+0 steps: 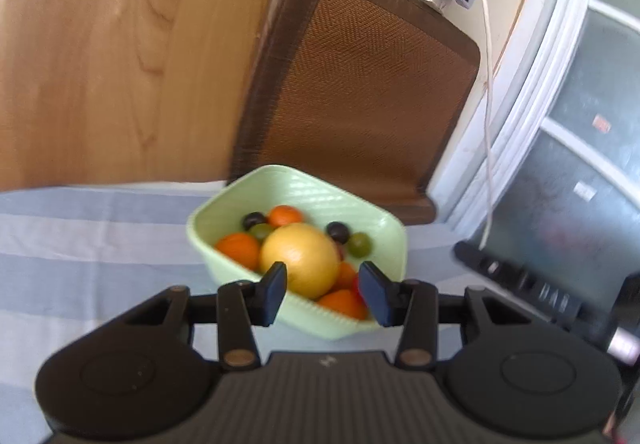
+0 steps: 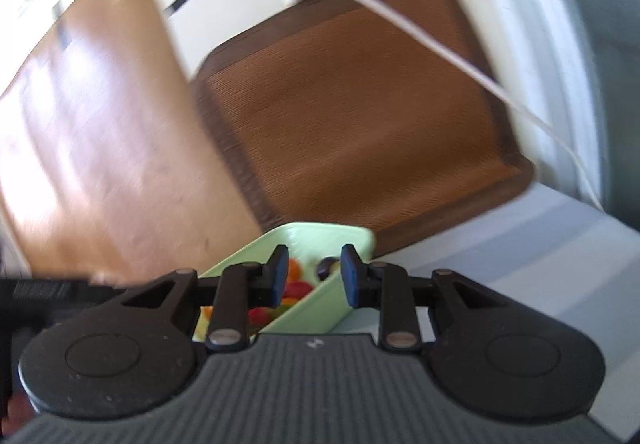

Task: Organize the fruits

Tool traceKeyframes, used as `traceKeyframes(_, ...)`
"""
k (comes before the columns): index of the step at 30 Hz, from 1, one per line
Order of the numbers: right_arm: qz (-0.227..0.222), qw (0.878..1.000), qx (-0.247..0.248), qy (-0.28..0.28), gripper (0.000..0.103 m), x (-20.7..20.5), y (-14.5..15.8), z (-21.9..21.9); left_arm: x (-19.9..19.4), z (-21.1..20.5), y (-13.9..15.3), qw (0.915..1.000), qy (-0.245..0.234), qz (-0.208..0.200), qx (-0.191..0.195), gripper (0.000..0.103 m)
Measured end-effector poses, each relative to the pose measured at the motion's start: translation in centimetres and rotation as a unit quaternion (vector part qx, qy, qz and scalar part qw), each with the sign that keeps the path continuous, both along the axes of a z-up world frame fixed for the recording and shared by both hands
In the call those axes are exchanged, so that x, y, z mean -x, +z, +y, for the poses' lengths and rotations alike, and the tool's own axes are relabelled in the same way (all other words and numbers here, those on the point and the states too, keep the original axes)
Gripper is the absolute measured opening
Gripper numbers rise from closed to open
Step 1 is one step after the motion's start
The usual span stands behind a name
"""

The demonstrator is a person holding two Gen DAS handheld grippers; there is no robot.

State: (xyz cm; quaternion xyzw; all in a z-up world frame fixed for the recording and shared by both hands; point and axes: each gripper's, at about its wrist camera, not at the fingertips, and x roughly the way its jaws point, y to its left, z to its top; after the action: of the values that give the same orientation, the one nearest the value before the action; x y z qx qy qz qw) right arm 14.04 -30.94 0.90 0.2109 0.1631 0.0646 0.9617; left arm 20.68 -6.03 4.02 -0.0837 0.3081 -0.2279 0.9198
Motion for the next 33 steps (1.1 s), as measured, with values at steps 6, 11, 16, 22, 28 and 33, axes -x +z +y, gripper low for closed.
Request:
traceKeyframes(6,0.054,0.997,-0.052,-0.026,0.034,2.4,-0.8,-1.2,6.1,-0.3,-0.9,0.9961,0.021,-0.025,-0.082,0.069)
traceKeyframes(11,0.080,0.996,-0.027,-0.005,0.048,5.9,-1.7,2.1,10.5,-0.7,-1.5,0.9925,0.039,-0.045,-0.107,0.103)
traceKeyframes(16,0.084,0.996,0.009,0.004,0.061,10.0,-2.2,6.2,14.2,-0.9,-1.0,0.9859,0.061,-0.064,-0.143,0.103)
traceKeyframes(22,0.092,0.996,-0.006,-0.021,0.083,13.4,-2.8,7.6,17.5,-0.6,-1.0,0.9688,0.108,-0.104,-0.197,0.103)
traceKeyframes(28,0.097,0.995,0.001,-0.031,0.083,14.7,-3.0,9.1,19.6,0.2,-1.7,0.9630,0.134,-0.102,-0.211,0.103)
traceKeyframes(33,0.095,0.995,0.037,-0.024,0.084,14.8,-2.6,10.2,19.8,1.7,-2.3,0.9682,0.143,-0.070,-0.193,0.103)
